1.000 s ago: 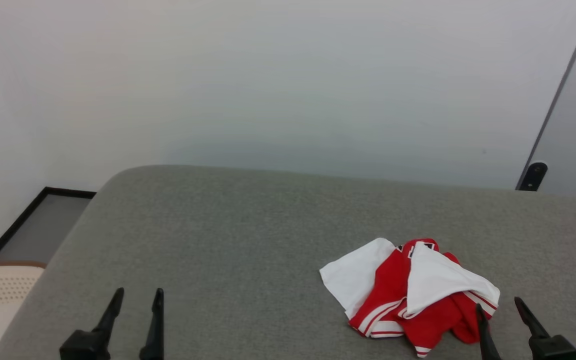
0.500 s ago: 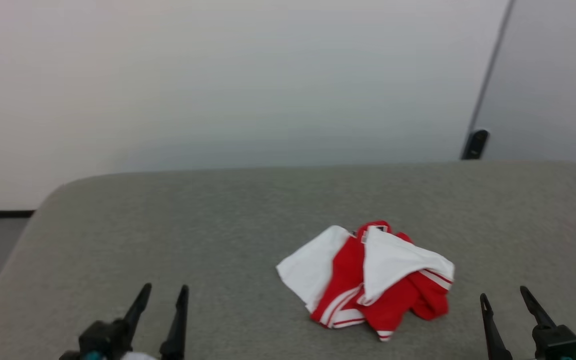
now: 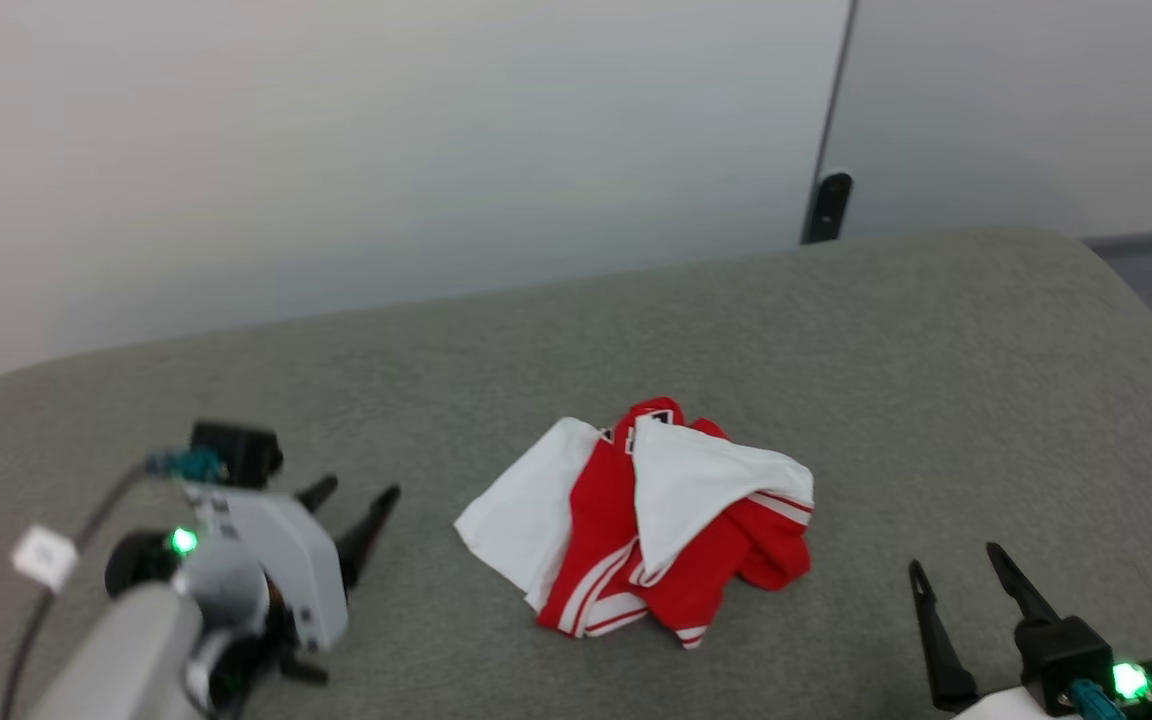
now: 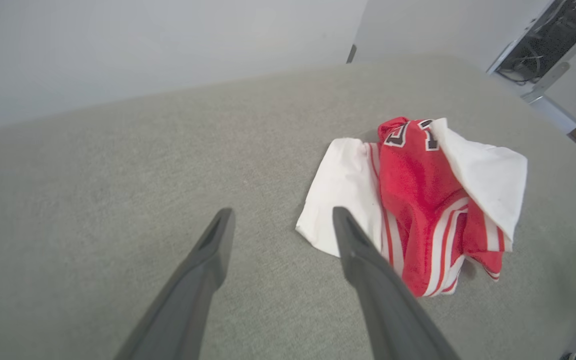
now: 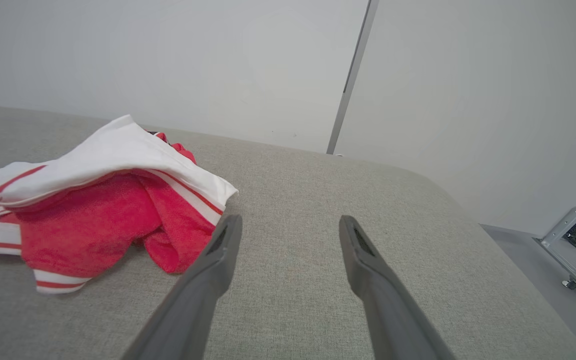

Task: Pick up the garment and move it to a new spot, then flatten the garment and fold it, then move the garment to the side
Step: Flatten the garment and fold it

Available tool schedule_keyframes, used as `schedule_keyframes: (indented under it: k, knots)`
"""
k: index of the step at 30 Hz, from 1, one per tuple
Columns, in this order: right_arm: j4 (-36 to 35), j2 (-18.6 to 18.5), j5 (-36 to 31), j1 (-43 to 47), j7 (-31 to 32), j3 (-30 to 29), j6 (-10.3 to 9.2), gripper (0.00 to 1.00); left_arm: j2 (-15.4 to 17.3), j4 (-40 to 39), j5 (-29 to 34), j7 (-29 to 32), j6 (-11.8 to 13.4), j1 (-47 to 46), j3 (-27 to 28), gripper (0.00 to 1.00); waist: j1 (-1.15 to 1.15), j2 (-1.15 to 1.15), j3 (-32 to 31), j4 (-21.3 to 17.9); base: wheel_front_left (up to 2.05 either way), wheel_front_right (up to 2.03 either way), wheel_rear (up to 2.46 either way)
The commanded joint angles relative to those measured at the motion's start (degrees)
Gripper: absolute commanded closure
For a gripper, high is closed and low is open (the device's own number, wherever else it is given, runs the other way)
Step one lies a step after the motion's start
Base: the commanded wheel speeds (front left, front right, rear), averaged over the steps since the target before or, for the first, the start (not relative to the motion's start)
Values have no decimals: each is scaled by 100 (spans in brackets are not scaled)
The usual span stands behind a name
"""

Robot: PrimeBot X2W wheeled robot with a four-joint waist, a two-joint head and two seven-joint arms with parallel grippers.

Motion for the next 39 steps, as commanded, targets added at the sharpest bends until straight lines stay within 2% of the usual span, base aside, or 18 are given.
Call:
schedule_keyframes:
  k: [1,4,11,17,28,38,39]
  knots:
    - [29,16,84,-118,2,73,-8,0,104,22,-232,256,-11,-283,-120,0,0,0,242,-277,0,0,0]
    - [87,41,105,-219,-8,201,-8,0,353,120,-641,892,-11,-701,-470,0,0,0,361,-450,0,0,0]
    - [214,97,194,-427,-53,352,-8,0,635,552,-1441,2304,-11,-1510,-1017,0,0,0,699,-742,0,0,0]
    - [361,126,288,-630,-107,462,-8,0,688,844,-1575,2975,-11,-2072,-1388,0,0,0,997,-969,0,0,0]
    - [532,130,582,-858,-159,644,-8,0,577,1467,-1671,3439,-11,-2431,-1902,0,0,0,1357,-1245,0,0,0]
    - [490,130,651,-960,-161,709,-8,0,558,2172,-1528,3411,4,-2338,-2336,0,0,0,1455,-1269,0,0,0]
    - [488,130,650,-951,-161,706,-8,0,541,2237,-1503,3440,5,-2317,-2395,14,0,0,1444,-1261,0,0,0]
